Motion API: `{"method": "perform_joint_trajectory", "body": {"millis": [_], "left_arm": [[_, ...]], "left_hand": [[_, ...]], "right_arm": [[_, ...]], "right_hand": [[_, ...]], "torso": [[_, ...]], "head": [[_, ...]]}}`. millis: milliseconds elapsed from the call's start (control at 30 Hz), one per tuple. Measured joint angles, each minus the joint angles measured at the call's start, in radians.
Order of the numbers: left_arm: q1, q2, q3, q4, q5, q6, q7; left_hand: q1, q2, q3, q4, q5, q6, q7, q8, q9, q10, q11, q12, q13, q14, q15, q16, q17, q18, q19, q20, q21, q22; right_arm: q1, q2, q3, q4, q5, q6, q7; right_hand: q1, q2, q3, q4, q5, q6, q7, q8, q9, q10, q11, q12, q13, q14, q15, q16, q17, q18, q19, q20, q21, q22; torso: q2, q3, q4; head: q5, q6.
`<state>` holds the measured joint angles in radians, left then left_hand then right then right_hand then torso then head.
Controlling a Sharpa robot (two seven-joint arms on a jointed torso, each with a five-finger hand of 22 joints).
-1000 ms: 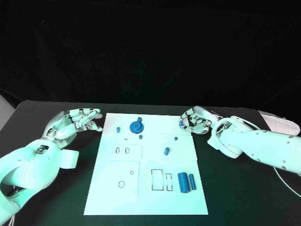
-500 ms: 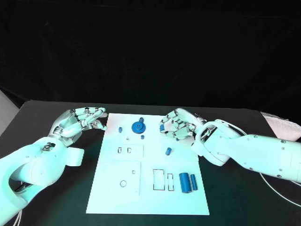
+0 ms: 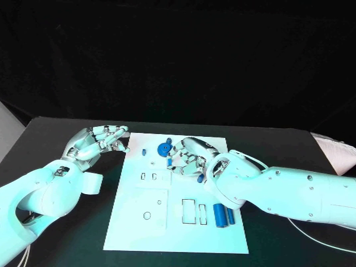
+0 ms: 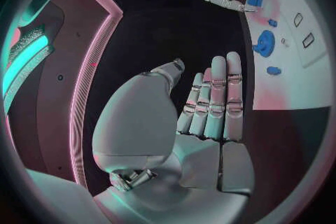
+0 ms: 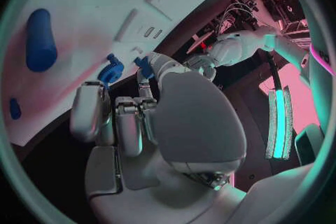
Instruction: Assemble the parts on the task board
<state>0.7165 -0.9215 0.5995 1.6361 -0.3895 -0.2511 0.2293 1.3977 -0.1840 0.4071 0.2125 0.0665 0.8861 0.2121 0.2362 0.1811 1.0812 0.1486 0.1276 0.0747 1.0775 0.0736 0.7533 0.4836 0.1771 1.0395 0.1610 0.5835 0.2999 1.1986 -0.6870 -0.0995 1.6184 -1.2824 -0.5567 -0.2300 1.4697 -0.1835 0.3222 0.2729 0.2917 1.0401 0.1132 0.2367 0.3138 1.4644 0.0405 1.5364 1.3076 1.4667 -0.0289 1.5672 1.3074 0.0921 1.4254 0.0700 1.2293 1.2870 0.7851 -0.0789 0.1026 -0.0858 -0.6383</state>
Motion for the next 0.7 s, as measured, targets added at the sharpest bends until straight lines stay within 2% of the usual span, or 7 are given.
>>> {"method": "perform_joint_trajectory", "body": {"millis": [333, 700], "left_arm": [[0.000, 0.005, 0.000, -0.001, -0.003, 0.000, -0.001], [0.000, 0.006, 0.000, -0.003, -0.005, 0.001, -0.002]], "left_hand": [[0.000, 0.000, 0.000, 0.000, 0.000, 0.000, 0.000, 0.000, 0.000, 0.000, 0.000, 0.000, 0.000, 0.000, 0.000, 0.000, 0.000, 0.000, 0.000, 0.000, 0.000, 0.000], [0.000, 0.000, 0.000, 0.000, 0.000, 0.000, 0.000, 0.000, 0.001, 0.000, 0.000, 0.000, 0.000, -0.004, -0.004, 0.004, -0.001, 0.000, 0.000, 0.000, 0.004, 0.001]], "right_arm": [[-0.015, 0.043, -0.004, -0.004, -0.056, -0.003, -0.106], [-0.034, 0.076, -0.008, -0.012, -0.100, -0.020, -0.164]], "right_hand": [[0.000, 0.000, 0.004, -0.004, 0.000, 0.000, 0.000, 0.000, -0.001, 0.000, 0.000, 0.000, 0.000, 0.000, 0.000, 0.000, 0.000, 0.000, 0.000, 0.000, 0.000, 0.001], [-0.001, -0.001, 0.009, -0.004, -0.002, -0.002, -0.001, 0.003, -0.001, 0.000, 0.000, 0.000, 0.000, 0.000, 0.000, 0.000, 0.000, 0.000, 0.000, 0.000, 0.000, 0.001]], "torso": [[0.000, -0.0007, 0.0008], [0.000, -0.0001, 0.0024]], "head": [[0.014, -0.003], [0.027, -0.008]]}}
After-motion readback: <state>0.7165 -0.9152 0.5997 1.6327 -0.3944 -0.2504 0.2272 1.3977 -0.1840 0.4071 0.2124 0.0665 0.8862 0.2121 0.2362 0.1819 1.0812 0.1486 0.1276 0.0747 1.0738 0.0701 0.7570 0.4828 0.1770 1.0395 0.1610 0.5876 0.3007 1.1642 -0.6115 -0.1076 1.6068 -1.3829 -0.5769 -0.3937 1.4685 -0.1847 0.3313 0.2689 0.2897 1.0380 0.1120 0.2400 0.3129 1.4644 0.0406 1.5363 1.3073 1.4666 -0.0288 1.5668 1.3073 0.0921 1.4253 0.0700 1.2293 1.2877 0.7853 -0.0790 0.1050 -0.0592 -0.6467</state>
